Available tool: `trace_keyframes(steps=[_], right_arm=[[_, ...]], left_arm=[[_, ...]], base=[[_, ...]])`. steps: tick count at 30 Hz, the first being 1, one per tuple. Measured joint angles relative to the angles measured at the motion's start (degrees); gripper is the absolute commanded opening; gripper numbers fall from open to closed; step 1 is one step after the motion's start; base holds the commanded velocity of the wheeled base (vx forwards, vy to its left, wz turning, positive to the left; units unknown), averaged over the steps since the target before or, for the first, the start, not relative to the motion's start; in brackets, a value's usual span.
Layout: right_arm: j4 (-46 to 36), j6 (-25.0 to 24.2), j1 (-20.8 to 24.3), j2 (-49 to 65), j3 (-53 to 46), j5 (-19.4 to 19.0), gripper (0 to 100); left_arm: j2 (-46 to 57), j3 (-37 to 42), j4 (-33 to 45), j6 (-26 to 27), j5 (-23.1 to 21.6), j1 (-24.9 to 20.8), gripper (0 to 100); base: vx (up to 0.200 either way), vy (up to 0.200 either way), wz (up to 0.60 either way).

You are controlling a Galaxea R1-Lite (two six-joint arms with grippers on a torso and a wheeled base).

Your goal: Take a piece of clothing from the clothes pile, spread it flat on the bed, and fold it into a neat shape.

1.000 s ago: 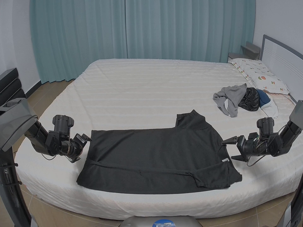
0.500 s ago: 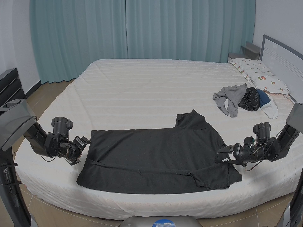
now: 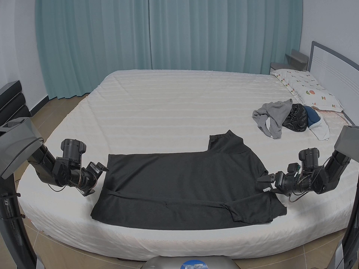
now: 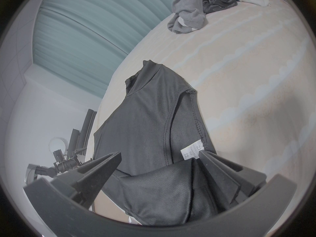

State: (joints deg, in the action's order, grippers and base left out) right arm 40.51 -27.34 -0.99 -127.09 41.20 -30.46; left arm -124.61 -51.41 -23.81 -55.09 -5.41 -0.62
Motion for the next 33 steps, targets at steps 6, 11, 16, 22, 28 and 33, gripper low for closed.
trace_keyframes(steps=[6, 11, 16, 22, 28, 33], right_arm=[[0.16, 2.15, -0.46, -0.43, -1.0, 0.0, 100], [0.18, 4.44, -0.52, -0.56, -1.93, 0.0, 0], [0.18, 5.18, -0.74, -0.39, -2.97, 0.0, 0], [0.22, 5.42, -1.32, -0.15, -3.28, -0.11, 0], [0.27, 5.12, -1.4, 0.29, -3.32, -0.24, 0], [0.27, 5.05, -1.38, 0.55, -3.47, -0.35, 0]], left_arm=[[0.05, 0.0, 0.13, 0.1, 0.0, 0.0, 100], [0.09, 0.0, 0.22, 0.54, -0.02, 0.13, 100], [0.13, 0.0, -0.02, 3.25, 0.02, 0.51, 100], [-0.02, 0.15, -0.38, 8.12, -2.66, 0.87, 100], [0.11, 1.44, -1.95, 11.14, -9.3, 0.91, 100], [0.09, 3.49, -7.94, 13.41, -10.13, 0.84, 100]], base=[[0.0, 0.0, 0.0], [0.0, 0.0, 0.0], [0.0, 0.0, 0.0], [0.0, 0.0, 0.0], [0.0, 0.0, 0.0], [0.0, 0.0, 0.0]])
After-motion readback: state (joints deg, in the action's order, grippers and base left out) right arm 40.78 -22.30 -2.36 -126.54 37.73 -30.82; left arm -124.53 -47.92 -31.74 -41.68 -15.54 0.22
